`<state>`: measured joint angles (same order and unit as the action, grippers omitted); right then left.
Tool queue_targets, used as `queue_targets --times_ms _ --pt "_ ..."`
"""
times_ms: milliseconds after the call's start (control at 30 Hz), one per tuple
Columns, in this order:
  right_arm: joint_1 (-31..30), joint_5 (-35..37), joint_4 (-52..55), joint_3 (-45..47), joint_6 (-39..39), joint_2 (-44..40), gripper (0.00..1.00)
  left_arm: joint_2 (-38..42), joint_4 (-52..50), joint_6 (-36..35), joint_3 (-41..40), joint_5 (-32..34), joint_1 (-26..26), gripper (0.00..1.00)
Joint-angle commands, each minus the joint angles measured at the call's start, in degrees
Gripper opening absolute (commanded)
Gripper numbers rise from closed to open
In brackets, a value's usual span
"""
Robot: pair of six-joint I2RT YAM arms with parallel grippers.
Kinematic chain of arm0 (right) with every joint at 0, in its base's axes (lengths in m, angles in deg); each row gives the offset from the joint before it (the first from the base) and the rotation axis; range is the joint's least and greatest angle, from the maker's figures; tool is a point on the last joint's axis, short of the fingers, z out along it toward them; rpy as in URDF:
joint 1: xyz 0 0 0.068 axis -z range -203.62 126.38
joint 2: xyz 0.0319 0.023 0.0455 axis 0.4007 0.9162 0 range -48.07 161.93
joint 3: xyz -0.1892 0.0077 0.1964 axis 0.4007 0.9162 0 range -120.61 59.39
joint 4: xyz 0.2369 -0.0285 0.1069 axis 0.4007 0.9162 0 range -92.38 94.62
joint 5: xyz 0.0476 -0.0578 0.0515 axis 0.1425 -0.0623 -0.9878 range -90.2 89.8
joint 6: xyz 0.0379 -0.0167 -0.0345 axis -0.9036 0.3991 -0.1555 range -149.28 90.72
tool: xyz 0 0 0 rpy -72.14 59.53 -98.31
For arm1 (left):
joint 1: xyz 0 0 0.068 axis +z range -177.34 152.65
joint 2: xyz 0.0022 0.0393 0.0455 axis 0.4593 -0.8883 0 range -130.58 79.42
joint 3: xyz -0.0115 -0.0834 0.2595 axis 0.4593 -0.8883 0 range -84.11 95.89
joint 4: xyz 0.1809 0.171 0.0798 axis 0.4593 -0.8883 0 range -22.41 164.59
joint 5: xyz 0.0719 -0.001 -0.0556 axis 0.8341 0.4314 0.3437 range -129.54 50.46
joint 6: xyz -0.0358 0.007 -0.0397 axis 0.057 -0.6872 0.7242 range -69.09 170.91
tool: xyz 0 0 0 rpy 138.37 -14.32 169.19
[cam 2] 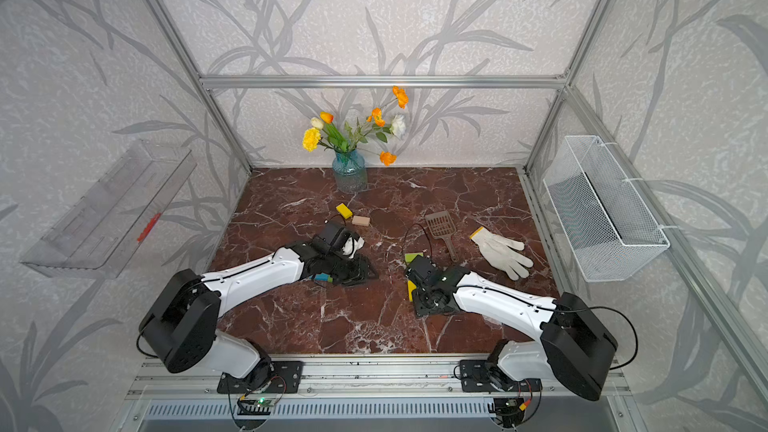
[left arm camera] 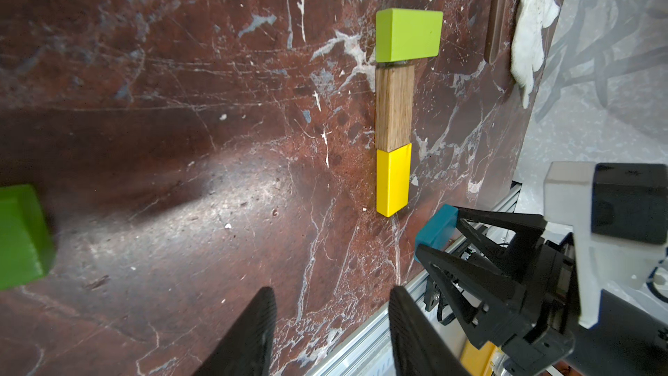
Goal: Assemble the letter c with building blocks
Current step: Assemble the building block at the center of the board.
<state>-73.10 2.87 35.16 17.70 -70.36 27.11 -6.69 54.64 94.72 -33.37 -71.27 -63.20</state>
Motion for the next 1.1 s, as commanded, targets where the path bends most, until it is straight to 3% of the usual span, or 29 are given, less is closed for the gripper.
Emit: queue_targets --times_ms 0,533,1067 --pt "-1.13 1.58 -2.60 0.59 -1.18 0.27 0.60 1.69 1.42 0.39 -0.60 -1.01 -0.19 0.51" --pt "-2.27 1.42 -6.49 4.18 -3.65 0.11 0.61 5.43 6.59 0.48 -4.36 -8.40 -0.14 0.51" --pt "-3.82 2.47 -10.24 4.85 -6.30 1.62 0.62 5.92 5.26 0.22 -5.66 -9.47 -0.09 0.51"
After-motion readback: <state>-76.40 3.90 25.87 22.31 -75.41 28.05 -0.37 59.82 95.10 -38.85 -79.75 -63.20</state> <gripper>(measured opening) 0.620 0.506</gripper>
